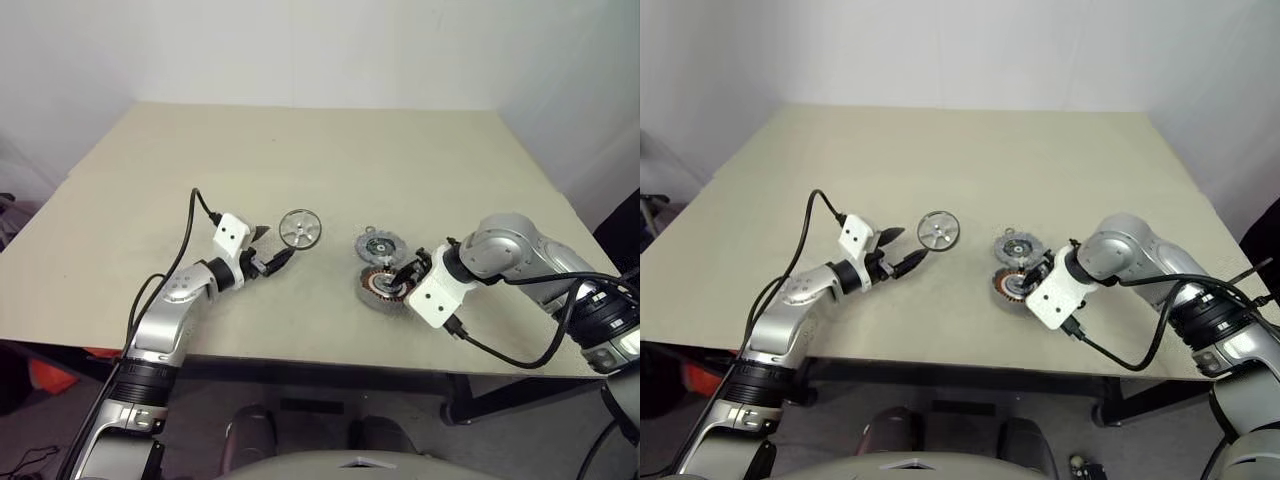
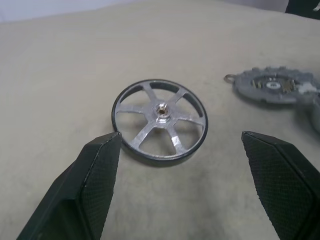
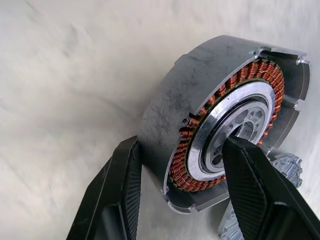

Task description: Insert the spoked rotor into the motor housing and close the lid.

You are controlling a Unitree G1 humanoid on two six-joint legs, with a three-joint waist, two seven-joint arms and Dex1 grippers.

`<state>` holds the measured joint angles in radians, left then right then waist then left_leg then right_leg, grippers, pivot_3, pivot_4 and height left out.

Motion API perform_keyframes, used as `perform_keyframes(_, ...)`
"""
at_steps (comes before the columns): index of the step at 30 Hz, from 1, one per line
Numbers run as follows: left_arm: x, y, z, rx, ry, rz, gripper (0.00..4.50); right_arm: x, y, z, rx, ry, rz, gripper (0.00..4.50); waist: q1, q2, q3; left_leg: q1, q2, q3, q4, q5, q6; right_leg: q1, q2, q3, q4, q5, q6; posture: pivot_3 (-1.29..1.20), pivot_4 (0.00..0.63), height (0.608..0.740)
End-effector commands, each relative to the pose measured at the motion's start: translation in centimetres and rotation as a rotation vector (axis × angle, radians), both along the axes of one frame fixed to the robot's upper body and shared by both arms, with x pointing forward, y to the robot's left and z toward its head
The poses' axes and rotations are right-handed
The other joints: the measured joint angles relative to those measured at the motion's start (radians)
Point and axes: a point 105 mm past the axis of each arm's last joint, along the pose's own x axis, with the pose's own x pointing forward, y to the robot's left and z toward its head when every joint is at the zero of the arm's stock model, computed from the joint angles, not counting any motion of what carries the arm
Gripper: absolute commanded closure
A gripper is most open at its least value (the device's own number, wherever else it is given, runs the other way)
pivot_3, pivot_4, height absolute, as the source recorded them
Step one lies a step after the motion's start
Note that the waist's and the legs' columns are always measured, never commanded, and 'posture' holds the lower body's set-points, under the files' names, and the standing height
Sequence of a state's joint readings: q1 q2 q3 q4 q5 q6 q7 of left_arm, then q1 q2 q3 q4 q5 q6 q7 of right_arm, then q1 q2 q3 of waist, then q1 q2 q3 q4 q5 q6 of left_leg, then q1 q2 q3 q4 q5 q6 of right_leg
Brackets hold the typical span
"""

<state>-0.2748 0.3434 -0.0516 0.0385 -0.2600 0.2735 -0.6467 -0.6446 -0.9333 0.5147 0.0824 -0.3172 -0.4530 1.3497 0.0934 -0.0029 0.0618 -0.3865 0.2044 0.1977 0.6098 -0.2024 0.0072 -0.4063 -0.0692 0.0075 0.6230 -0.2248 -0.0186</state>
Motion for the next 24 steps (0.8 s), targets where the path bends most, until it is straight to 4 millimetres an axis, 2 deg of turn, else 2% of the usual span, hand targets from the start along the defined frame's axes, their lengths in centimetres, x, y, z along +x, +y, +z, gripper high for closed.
perform_keyframes(1,0.2,-0.4,1.1,0.002,-0.053,-0.022,0.46,1.8,-0.4,2.6,0.027,-0.104,-0.047,2.5,0.0,0.0,0.0,0.0,0.0,0.0,0.0,-0.001,-0.002,0.0,-0.001,-0.001,0.0,0.0,0.0,0.0,0.0,0.74)
perform_keyframes(12,-0.3,-0.3,0.9,0.012,-0.051,-0.034,0.46,2.5,-1.2,2.8,0.004,-0.161,-0.1,2.5,0.0,0.001,0.001,0.005,0.0,0.0,0.0,0.002,-0.008,0.005,-0.003,-0.004,0.001,0.0,0.0,0.0,0.0,0.74)
perform_keyframes(19,-0.5,-0.3,0.7,0.015,-0.047,-0.037,0.46,3.4,-2.8,1.8,-0.054,-0.18,-0.16,2.5,0.0,0.001,0.001,0.004,0.0,0.0,0.0,0.002,-0.008,0.005,-0.003,-0.004,0.001,0.0,0.0,0.0,0.0,0.74)
perform_keyframes(24,-0.4,-0.2,0.7,0.018,-0.044,-0.036,0.46,3.7,-2.9,1.6,-0.06,-0.187,-0.173,2.5,-0.001,0.001,0.001,0.005,0.0,0.0,0.0,0.002,-0.008,0.005,-0.003,-0.004,0.001,0.0,0.0,0.0,0.0,0.74)
